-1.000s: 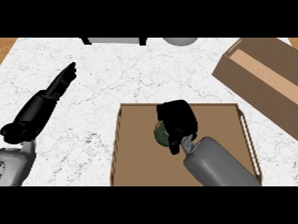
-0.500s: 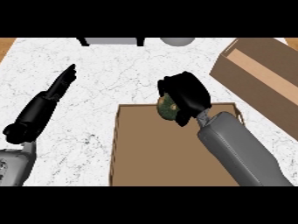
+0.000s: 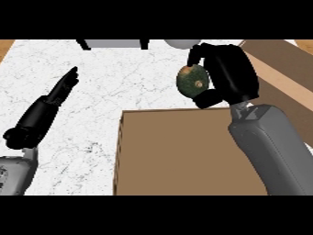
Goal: Pick the squash from the tray and place it in the cardboard box
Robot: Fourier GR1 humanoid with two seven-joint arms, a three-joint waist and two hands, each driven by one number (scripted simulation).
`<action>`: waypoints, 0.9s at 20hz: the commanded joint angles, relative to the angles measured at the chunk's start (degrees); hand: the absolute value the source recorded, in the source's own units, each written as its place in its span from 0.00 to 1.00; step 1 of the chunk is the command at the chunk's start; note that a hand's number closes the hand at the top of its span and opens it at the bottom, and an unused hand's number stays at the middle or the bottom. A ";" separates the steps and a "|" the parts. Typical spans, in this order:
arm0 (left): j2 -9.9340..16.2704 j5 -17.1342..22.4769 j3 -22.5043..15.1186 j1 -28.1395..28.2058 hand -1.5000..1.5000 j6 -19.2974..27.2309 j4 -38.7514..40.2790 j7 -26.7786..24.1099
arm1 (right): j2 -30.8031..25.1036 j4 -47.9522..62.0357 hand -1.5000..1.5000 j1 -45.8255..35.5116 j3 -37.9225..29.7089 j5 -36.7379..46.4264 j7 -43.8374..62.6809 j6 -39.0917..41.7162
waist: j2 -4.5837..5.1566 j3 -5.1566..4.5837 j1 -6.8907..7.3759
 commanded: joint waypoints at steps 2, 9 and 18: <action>0.80 1.01 1.30 -0.20 0.50 -1.32 -0.71 0.82 | -1.87 0.21 1.00 -1.28 -10.53 -0.89 5.06 -3.71 | 0.20 0.02 0.48; -1.76 -0.75 0.04 -0.86 0.50 -1.09 0.66 -0.47 | -8.35 12.93 1.00 -8.43 -22.09 -4.49 1.08 -4.27 | 0.50 0.01 1.19; -1.70 -1.02 0.86 -1.04 0.50 -1.74 -1.04 0.77 | -20.16 32.07 1.00 -10.21 -24.03 -4.30 -9.44 5.03 | 0.71 0.03 1.73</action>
